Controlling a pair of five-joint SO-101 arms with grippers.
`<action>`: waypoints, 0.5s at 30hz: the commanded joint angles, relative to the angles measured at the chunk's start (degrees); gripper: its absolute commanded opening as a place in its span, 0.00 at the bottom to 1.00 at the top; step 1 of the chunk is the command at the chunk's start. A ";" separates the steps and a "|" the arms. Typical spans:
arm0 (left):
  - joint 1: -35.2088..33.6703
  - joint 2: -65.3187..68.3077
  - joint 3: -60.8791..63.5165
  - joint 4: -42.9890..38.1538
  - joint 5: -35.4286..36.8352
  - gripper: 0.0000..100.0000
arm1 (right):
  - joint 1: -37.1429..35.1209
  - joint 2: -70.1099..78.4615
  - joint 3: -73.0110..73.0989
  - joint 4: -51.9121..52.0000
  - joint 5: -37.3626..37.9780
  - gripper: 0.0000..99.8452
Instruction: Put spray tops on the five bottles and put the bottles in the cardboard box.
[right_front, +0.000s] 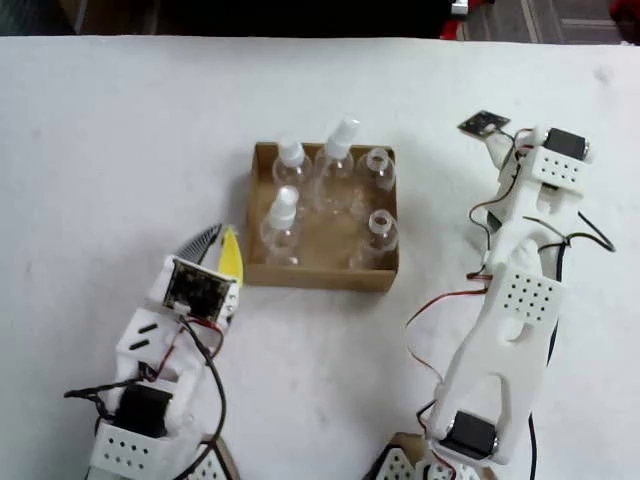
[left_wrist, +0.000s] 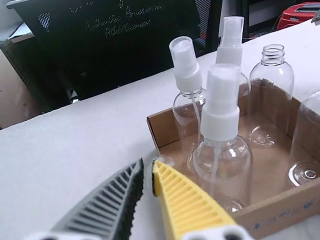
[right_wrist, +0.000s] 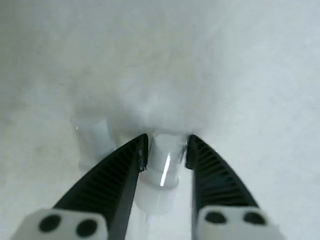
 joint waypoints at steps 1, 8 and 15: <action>1.01 -1.01 -0.18 -1.05 -0.70 0.03 | 0.40 -1.36 -1.93 -0.66 0.18 0.04; 1.01 -1.01 -0.18 -1.05 -0.70 0.03 | -0.04 -8.66 -9.93 2.15 -7.91 0.02; 0.84 -1.01 -0.18 -1.05 -0.70 0.03 | -1.01 -22.02 -14.24 2.15 -27.08 0.02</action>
